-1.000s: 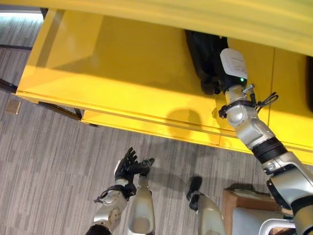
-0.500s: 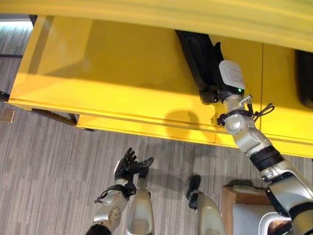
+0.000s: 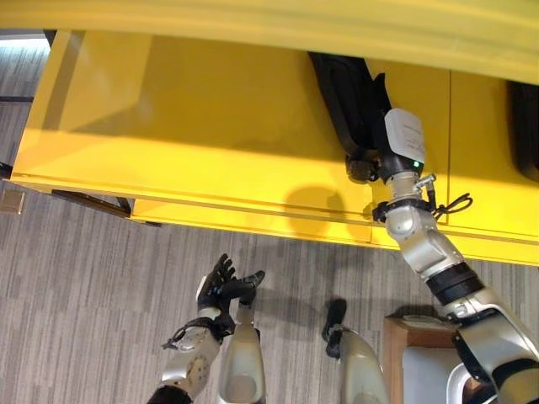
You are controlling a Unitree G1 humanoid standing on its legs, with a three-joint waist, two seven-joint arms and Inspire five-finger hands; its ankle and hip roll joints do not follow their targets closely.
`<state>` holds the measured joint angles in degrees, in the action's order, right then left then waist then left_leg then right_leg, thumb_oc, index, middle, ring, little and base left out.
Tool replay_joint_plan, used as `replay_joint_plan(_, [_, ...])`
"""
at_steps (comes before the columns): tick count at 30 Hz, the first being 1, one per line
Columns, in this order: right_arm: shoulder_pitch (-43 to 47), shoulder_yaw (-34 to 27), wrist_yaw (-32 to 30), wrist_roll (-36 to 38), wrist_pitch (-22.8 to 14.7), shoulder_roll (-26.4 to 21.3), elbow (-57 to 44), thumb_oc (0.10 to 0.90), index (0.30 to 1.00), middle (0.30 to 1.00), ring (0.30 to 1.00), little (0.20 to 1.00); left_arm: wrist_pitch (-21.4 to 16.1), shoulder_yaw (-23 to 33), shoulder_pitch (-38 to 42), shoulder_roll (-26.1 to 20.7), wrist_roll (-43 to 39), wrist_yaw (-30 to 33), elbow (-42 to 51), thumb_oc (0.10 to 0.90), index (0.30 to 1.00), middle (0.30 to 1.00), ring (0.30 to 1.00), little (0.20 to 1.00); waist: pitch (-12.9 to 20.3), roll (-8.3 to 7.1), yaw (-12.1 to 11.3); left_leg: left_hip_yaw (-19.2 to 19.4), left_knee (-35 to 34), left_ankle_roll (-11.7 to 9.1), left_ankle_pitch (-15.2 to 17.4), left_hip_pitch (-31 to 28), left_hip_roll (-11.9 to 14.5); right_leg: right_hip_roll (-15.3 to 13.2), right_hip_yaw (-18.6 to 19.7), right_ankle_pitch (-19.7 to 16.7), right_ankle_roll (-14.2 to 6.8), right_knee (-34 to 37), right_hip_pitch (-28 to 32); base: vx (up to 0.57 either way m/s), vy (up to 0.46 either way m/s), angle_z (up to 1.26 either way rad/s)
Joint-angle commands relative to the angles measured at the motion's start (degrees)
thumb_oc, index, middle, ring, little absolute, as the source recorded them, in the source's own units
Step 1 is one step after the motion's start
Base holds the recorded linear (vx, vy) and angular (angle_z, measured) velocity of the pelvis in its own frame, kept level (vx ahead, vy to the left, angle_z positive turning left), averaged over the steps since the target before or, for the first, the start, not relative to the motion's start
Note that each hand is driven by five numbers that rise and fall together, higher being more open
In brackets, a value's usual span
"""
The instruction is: Move parts from the plastic box to the shelf.
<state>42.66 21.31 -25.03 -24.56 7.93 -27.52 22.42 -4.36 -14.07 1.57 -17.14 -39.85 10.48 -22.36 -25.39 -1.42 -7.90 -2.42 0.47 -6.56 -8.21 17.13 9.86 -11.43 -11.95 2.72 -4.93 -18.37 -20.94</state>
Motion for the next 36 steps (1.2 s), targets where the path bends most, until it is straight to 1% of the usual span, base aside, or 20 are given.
replay_joint_plan(1, [-0.3, -4.5, -3.8, 0.8, 2.1, -1.8, -1.9, 0.4, 0.3, 0.3, 0.3, 0.3, -4.3, -1.0, -0.1, -0.9, 0.6, 0.6, 5.4, 0.9, 1.0, 1.0, 1.0, 1.0, -0.4, 0.48, 0.9, 0.1, -0.9, 0.3, 1.4, -4.3, 3.8, -4.0, 2.2, -8.1, -2.1, 3.0, 1.1, 0.0, 0.0, 0.0])
replay_joint_plan(9, [-3.7, -8.2, -10.5, 4.3, 2.1, 4.3, -1.7, 0.4, 0.3, 0.3, 0.3, 0.3, -4.4, -2.3, 0.4, -0.3, 0.9, 2.3, 5.4, 0.9, 1.0, 1.0, 1.0, 1.0, -0.6, 1.41, 1.1, -0.1, -0.8, 0.4, 1.5, -4.0, 3.6, -4.2, 2.2, -8.0, -2.2, 2.6, 0.7, 0.0, 0.001, -0.01])
replay_joint_plan(14, [-4.4, -8.6, -12.1, 4.4, 2.0, 4.9, -2.1, 0.4, 0.3, 0.3, 0.3, 0.3, -4.6, -2.9, 0.9, -0.2, 1.2, 2.7, 5.4, 0.9, 1.0, 1.0, 1.0, 1.0, -0.8, 1.69, 1.3, -0.2, -0.9, 0.5, 1.5, -4.0, 3.5, -4.3, 2.4, -8.0, -2.3, 2.5, 0.6, 0.0, 0.0, 0.0])
replay_joint_plan(17, [-4.5, -8.3, -11.9, 4.1, 1.9, 4.8, -2.1, 0.4, 0.3, 0.3, 0.3, 0.3, -4.7, -3.1, 1.0, -0.2, 1.3, 2.7, 5.4, 0.9, 1.0, 1.0, 1.0, 1.0, -0.9, 1.75, 1.3, -0.2, -0.9, 0.5, 1.4, -3.9, 3.5, -4.3, 2.4, -7.9, -2.3, 2.5, 0.6, 0.0, 0.0, 0.0])
replay_joint_plan(25, [-4.7, -7.1, -10.4, 2.0, 1.8, 3.2, -2.8, 0.4, 0.3, 0.3, 0.3, 0.3, -5.1, -3.2, 1.0, -0.4, 1.4, 2.4, 5.4, 0.9, 1.0, 1.0, 1.0, 1.0, -0.9, 1.67, 1.3, -0.2, -1.0, 0.5, 1.4, -4.1, 3.4, -4.4, 2.5, -8.0, -2.4, 2.2, 0.4, 0.0, 0.0, 0.0])
replay_joint_plan(29, [-4.0, -5.3, -8.1, -0.4, 1.5, 0.6, -3.1, 0.4, 0.3, 0.3, 0.3, 0.3, -5.4, -3.0, 0.9, -0.5, 1.5, 2.0, 5.1, 0.9, 1.0, 1.0, 1.0, 1.0, -0.9, 1.39, 1.2, -0.2, -1.0, 0.4, 1.4, -4.1, 3.5, -4.3, 2.5, -8.1, -2.4, 2.3, 0.5, 0.0, 0.0, 0.0])
replay_joint_plan(31, [-2.8, -3.6, -5.9, -2.4, 1.3, -2.1, -3.0, 0.4, 0.3, 0.3, 0.3, 0.3, -5.7, -2.6, 1.0, -0.7, 1.4, 1.5, 5.0, 0.9, 1.0, 1.0, 1.0, 1.0, -0.9, 1.17, 1.1, -0.1, -1.0, 0.4, 1.4, -4.1, 3.5, -4.4, 2.4, -8.2, -2.4, 2.3, 0.5, 0.0, 0.0, 0.0])
replay_joint_plan(32, [-2.8, -3.6, -5.8, -2.4, 1.3, -2.1, -3.0, 0.4, 0.3, 0.3, 0.3, 0.3, -5.7, -2.6, 1.0, -0.7, 1.4, 1.5, 5.0, 0.9, 1.0, 1.0, 1.0, 1.0, -0.9, 1.18, 1.1, -0.1, -1.0, 0.4, 1.4, -4.1, 3.5, -4.4, 2.4, -8.2, -2.4, 2.3, 0.5, 0.0, 0.0, 0.0])
replay_joint_plan(36, [-0.6, -1.1, -3.4, -4.7, 0.7, -5.4, -2.6, 0.4, 0.3, 0.3, 0.3, 0.3, -5.9, -2.3, 0.9, -1.0, 1.4, 0.7, 4.8, 0.9, 1.0, 1.0, 1.0, 1.0, -0.8, 0.83, 0.9, -0.2, -1.1, 0.4, 1.3, -4.1, 3.6, -4.4, 2.5, -8.3, -2.5, 2.5, 0.5, 0.0, 0.0, 0.0])
